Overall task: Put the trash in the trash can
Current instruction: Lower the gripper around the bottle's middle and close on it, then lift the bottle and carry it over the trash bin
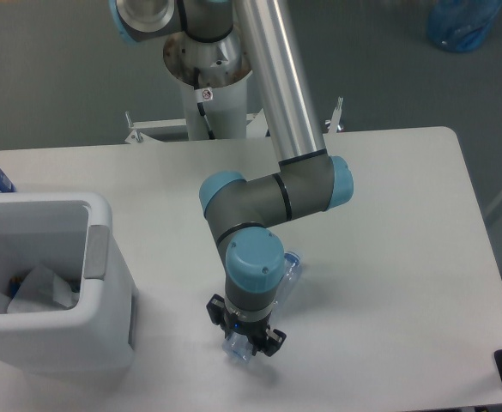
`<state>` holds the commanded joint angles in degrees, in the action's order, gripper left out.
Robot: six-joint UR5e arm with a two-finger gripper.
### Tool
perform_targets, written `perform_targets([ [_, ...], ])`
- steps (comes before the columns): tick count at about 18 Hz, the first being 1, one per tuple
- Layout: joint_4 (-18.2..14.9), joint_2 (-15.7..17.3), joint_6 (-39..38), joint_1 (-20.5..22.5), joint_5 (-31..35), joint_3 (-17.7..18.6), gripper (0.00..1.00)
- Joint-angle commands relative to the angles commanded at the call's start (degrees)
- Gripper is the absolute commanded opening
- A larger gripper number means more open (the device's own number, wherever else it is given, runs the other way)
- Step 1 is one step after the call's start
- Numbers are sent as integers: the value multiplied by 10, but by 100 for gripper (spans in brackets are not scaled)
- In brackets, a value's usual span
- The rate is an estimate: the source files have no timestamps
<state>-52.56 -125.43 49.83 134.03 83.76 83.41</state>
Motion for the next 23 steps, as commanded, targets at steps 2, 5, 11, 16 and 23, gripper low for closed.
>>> perform_targets([
  [2,0,11,0,4,-3,1,55],
  [5,0,24,0,11,-29,1,55],
  [11,0,48,0,26,-51,2,54],
  [16,23,112,-27,73,-192,-2,54],
  [23,102,150,-147,91,-272,-12,54],
])
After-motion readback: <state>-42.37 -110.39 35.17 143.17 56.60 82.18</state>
